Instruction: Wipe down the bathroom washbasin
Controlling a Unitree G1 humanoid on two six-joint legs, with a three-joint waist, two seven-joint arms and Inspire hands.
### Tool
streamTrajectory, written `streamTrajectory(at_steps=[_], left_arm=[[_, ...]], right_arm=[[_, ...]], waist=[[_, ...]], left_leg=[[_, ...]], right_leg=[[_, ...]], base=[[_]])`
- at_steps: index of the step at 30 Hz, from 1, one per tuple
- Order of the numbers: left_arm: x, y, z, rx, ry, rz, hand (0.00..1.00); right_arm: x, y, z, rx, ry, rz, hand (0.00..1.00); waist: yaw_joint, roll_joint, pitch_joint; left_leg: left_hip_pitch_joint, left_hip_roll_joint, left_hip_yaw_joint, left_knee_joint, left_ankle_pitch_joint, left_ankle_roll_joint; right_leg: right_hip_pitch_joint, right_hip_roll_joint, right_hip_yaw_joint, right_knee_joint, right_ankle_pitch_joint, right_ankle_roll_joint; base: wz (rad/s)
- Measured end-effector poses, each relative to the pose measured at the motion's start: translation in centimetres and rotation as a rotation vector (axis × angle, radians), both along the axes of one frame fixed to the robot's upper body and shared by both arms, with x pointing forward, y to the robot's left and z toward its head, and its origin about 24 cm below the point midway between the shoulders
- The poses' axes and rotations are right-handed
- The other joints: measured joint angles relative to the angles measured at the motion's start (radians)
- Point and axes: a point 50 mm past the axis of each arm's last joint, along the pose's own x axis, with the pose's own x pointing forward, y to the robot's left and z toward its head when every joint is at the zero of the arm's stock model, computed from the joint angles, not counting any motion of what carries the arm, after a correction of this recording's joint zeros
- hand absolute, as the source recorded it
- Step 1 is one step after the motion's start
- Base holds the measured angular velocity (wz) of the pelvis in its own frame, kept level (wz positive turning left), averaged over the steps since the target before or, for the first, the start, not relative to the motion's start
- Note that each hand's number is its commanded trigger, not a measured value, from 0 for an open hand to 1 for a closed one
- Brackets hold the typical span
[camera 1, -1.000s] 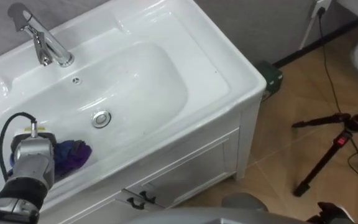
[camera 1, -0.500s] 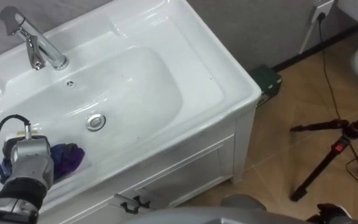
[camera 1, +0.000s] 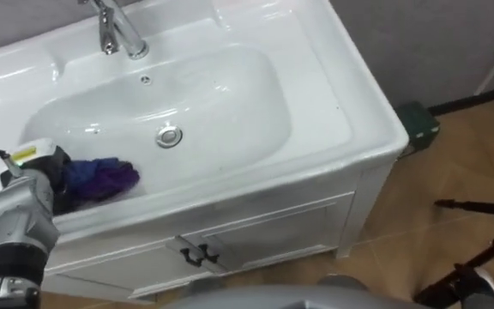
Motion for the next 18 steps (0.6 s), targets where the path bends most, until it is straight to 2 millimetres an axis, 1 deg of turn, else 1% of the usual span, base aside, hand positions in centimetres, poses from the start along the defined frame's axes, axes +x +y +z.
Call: streamTrajectory(at_steps=[3,4,6,8,9,10,11,12,13,15,17,18], left_arm=[[0.0,0.2,0.7,0.044,-0.111,-0.015,1.0],[0.0,0.2,1.0,0.06,-0.153,-0.026,1.0],[0.2,0.1,1.8,0.083,-0.235,-0.044,1.0],[0.6,-0.1,3.2,0.111,-0.369,-0.07,1.0],[0.7,-0.1,3.5,0.117,-0.406,-0.073,1.0],[0.9,-0.2,4.3,0.129,-0.475,-0.078,1.0],[1.0,-0.4,4.9,0.148,-0.537,-0.095,1.0],[1.1,-0.5,5.2,0.155,-0.566,-0.102,1.0],[1.1,-0.8,5.6,0.162,-0.622,-0.109,1.0],[1.1,-1.4,5.8,0.164,-0.685,-0.119,1.0],[1.1,-1.7,5.9,0.167,-0.732,-0.128,1.0],[1.1,-1.8,5.9,0.169,-0.741,-0.131,1.0]], right_arm=[[-0.7,0.0,-0.1,0.001,-0.009,-0.03,0.0],[-1.0,0.0,-0.1,-0.002,-0.004,-0.035,0.0],[-1.2,0.2,-0.2,0.002,-0.005,-0.039,0.0],[-1.7,0.3,-0.3,0.008,-0.011,-0.034,0.0],[-1.8,0.3,-0.3,0.008,-0.012,-0.034,0.0],[-1.8,0.4,-0.3,0.009,-0.014,-0.033,0.0],[-2.0,0.4,-0.3,0.01,-0.014,-0.032,0.0],[-2.1,0.4,-0.3,0.01,-0.012,-0.031,0.0],[-2.5,0.5,-0.4,0.012,-0.004,-0.03,0.0],[-3.1,0.7,-0.4,0.017,0.012,-0.03,0.0],[-3.3,1.0,-0.6,0.026,0.018,-0.027,0.0],[-3.3,1.1,-0.6,0.028,0.018,-0.027,0.0]], waist=[[0.003,-0.005,0.0032],[0.006,-0.004,0.0026],[0.005,-0.005,0.0037],[0.006,-0.006,0.0036],[0.006,-0.006,0.0035],[0.003,-0.007,0.0047],[-0.001,-0.006,0.0032],[-0.001,-0.005,0.0025],[-0.002,-0.011,0.0057],[-0.005,-0.013,0.0061],[-0.011,-0.012,0.0011],[-0.011,-0.012,0.0]], left_leg=[[0.012,-0.013,-0.003,-0.041,0.001,-0.001],[0.018,-0.017,-0.004,-0.057,0.003,-0.004],[0.019,-0.018,-0.002,-0.067,0.004,-0.006],[0.018,-0.016,-0.002,-0.067,0.004,-0.006],[0.018,-0.016,-0.002,-0.068,0.004,-0.006],[0.018,-0.017,-0.002,-0.069,0.004,-0.005],[0.028,-0.018,-0.002,-0.083,0.004,-0.005],[0.036,-0.019,-0.001,-0.094,0.004,-0.005],[0.053,-0.021,-0.001,-0.116,0.005,-0.005],[0.07,-0.027,-0.001,-0.134,0.01,-0.001],[0.088,-0.031,-0.002,-0.146,0.012,0.002],[0.089,-0.032,-0.002,-0.147,0.013,0.002]], right_leg=[[-0.004,-0.002,0.008,0.0,0.0,0.0],[-0.004,-0.005,0.007,-0.002,0.0,0.001],[-0.005,-0.005,0.005,-0.005,0.002,0.003],[-0.002,-0.003,0.003,-0.018,0.008,0.005],[0.0,-0.003,0.003,-0.019,0.009,0.005],[-0.001,-0.003,0.002,-0.024,0.012,0.007],[0.002,0.0,0.003,-0.037,0.018,0.01],[0.011,0.002,0.003,-0.046,0.021,0.011],[0.023,0.003,0.004,-0.061,0.026,0.014],[0.04,0.003,0.005,-0.081,0.031,0.02],[0.058,0.003,0.005,-0.102,0.035,0.026],[0.062,0.004,0.005,-0.105,0.037,0.027]], base=[[0.19],[0.07],[0.06],[0.0],[-0.03],[0.0],[0.0],[0.0],[-0.04],[0.0],[0.0],[0.0]])
